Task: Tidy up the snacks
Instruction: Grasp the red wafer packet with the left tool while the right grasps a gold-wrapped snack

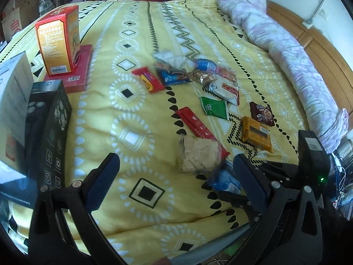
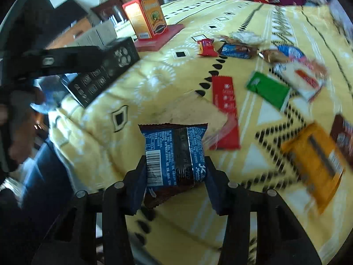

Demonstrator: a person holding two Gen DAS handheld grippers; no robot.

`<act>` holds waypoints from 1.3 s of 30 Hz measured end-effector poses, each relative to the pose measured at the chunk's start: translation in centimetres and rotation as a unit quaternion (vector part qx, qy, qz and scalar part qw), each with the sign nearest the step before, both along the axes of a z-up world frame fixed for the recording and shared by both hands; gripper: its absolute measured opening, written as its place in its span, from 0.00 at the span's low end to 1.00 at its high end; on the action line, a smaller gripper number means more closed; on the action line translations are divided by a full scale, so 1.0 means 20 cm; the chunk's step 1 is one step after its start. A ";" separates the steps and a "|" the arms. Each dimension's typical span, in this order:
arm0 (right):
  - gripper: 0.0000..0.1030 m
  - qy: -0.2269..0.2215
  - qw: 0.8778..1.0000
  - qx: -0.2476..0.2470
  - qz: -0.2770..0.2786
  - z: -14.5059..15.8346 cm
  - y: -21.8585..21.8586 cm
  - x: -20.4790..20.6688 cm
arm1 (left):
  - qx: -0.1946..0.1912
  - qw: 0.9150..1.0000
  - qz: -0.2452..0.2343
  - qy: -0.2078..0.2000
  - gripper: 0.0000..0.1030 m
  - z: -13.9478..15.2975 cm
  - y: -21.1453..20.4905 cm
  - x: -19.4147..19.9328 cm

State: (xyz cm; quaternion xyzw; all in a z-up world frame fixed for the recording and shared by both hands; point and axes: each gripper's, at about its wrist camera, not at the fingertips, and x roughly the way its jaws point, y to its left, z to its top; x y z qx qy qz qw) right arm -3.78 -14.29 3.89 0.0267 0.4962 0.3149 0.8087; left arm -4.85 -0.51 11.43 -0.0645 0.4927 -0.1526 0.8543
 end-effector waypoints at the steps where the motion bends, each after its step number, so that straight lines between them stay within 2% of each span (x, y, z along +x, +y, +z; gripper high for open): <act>1: 0.56 0.003 1.000 0.004 -0.013 0.00 -0.02 -0.01 | 0.000 1.000 0.000 0.000 1.00 -0.01 0.00 0.01; 3: 0.62 0.003 0.999 0.008 -0.050 0.00 -0.10 0.00 | 0.001 1.000 0.001 -0.001 1.00 -0.02 0.00 0.05; 6: 0.73 -0.003 0.994 0.041 -0.101 0.07 -0.24 0.02 | 0.000 1.000 0.012 -0.007 1.00 -0.05 0.02 0.16; 9: 0.75 -0.014 0.990 0.056 -0.131 0.13 -0.32 0.03 | -0.008 0.999 0.038 -0.005 0.99 -0.11 0.04 0.32; 12: 0.75 -0.015 0.989 0.061 -0.133 0.15 -0.32 0.05 | -0.019 0.998 0.068 -0.002 0.96 -0.19 0.06 0.51; 15: 0.75 -0.011 0.990 0.061 -0.126 0.15 -0.29 0.05 | -0.017 0.998 0.066 0.004 0.86 -0.27 0.02 0.65; 18: 0.75 -0.009 0.991 0.060 -0.123 0.13 -0.30 0.06 | -0.008 0.998 0.064 0.026 0.71 -0.39 -0.02 0.79; 20: 0.75 -0.012 0.990 0.059 -0.126 0.13 -0.32 0.06 | -0.007 0.997 0.067 0.032 0.69 -0.44 -0.04 0.87; 22: 0.75 -0.018 0.989 0.060 -0.134 0.14 -0.34 0.10 | 0.014 0.998 0.066 0.017 0.69 -0.47 -0.07 0.91; 24: 0.75 -0.025 0.988 0.059 -0.141 0.17 -0.37 0.15 | 0.033 0.998 0.060 0.006 0.66 -0.48 -0.09 0.93; 26: 0.75 -0.033 0.986 0.054 -0.151 0.18 -0.39 0.24 | 0.039 0.998 0.053 -0.006 0.39 -0.48 -0.09 0.93; 29: 0.75 -0.046 0.985 0.045 -0.158 0.21 -0.41 0.37 | 0.039 0.998 0.040 -0.015 0.32 -0.47 -0.07 0.87; 32: 0.71 -0.057 0.988 0.029 -0.142 0.21 -0.40 0.59 | 0.021 0.999 0.032 -0.015 0.30 -0.44 -0.03 0.78; 34: 0.65 -0.053 0.991 0.008 -0.126 0.19 -0.37 0.72 | 0.008 0.999 0.033 -0.020 0.30 -0.42 0.00 0.69; 39: 0.60 -0.048 0.994 -0.071 -0.074 0.08 -0.25 1.07 | -0.021 0.999 0.038 -0.018 0.29 -0.39 0.10 0.59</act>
